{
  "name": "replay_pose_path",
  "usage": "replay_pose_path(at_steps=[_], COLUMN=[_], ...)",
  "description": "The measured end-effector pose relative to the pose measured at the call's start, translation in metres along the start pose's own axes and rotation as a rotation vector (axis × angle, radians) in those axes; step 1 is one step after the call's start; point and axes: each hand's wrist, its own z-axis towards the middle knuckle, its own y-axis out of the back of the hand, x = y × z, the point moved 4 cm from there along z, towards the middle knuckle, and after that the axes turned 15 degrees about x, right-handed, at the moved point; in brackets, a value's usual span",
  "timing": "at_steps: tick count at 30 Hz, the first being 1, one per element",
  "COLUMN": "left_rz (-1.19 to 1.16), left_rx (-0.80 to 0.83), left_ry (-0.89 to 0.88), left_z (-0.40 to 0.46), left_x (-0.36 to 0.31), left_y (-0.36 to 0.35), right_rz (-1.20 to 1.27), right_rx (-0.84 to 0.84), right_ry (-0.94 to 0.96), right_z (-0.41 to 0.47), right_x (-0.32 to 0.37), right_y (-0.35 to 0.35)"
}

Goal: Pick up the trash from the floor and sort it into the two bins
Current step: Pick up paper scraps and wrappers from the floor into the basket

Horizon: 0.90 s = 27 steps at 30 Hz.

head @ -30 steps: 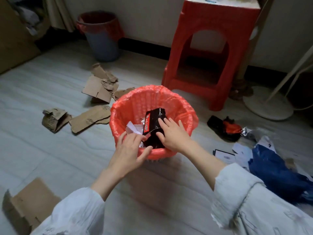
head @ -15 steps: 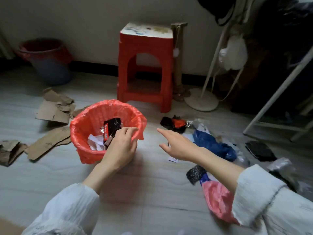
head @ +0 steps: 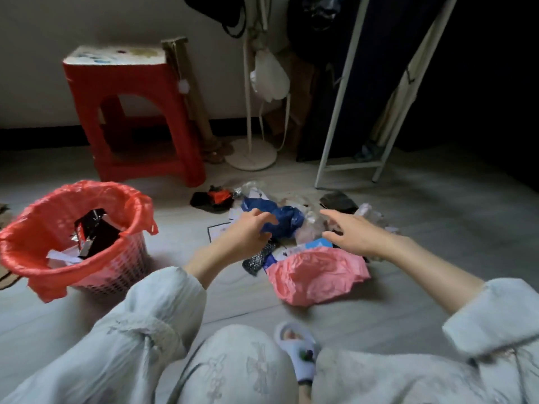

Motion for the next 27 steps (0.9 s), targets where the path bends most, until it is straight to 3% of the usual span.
replay_pose_path(at_steps=[7, 11, 15, 18, 21, 24, 27], left_rz=[0.106, 0.414, 0.655, 0.767, 0.775, 0.647, 0.326], left_rx=[0.194, 0.440, 0.603, 0.593, 0.357, 0.231, 0.358], left_ry=[0.046, 0.013, -0.124, -0.161, -0.257, -0.279, -0.136], left_z=[0.043, 0.081, 0.111, 0.125, 0.136, 0.134, 0.122], left_x=[0.022, 0.035, 0.048, 0.067, 0.078, 0.077, 0.078], left_y=[-0.070, -0.138, -0.213, -0.242, -0.249, -0.247, -0.237], right_rz=[0.032, 0.031, -0.056, -0.095, -0.100, -0.126, -0.138], right_rx=[0.101, 0.209, 0.287, 0.349, 0.373, 0.368, 0.230], right_ry=[-0.059, 0.010, -0.062, -0.114, -0.054, 0.000, 0.068], right_z=[0.064, 0.124, 0.173, 0.199, 0.204, 0.190, 0.174], right_x=[-0.073, -0.109, -0.141, -0.154, -0.153, -0.149, -0.134], right_y=[-0.054, -0.116, -0.173, -0.209, -0.222, -0.225, -0.230])
